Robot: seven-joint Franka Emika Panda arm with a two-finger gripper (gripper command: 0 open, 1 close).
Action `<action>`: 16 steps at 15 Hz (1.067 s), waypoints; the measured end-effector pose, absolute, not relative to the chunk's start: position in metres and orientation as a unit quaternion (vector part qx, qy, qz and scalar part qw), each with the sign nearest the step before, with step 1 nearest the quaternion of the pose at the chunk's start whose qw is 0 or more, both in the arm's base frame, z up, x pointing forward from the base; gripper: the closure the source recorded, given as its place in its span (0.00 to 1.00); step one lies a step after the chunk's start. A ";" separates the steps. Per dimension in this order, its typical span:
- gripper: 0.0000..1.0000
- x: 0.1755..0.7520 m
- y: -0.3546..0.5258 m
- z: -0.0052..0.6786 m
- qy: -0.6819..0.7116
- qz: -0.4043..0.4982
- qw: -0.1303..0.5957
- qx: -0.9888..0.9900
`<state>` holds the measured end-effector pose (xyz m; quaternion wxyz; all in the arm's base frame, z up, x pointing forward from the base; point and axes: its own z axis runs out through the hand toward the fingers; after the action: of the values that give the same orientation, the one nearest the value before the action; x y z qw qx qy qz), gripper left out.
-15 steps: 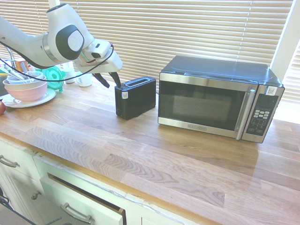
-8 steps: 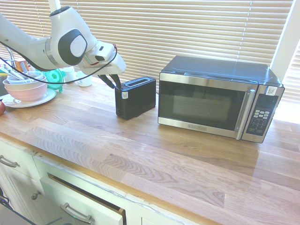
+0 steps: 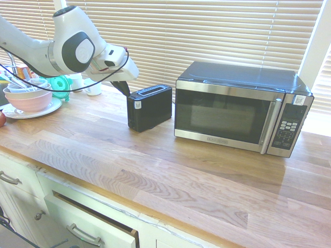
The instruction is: Press the toaster
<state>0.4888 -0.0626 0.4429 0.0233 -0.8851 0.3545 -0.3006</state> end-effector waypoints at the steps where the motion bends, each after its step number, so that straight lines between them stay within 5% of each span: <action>1: 1.00 0.488 -0.064 0.441 0.355 -0.299 0.023 -0.886; 16: 1.00 0.488 -0.080 0.441 0.353 -0.308 0.024 -0.883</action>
<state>0.4880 -0.0795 0.4405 0.0242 -0.8832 0.3531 -0.3077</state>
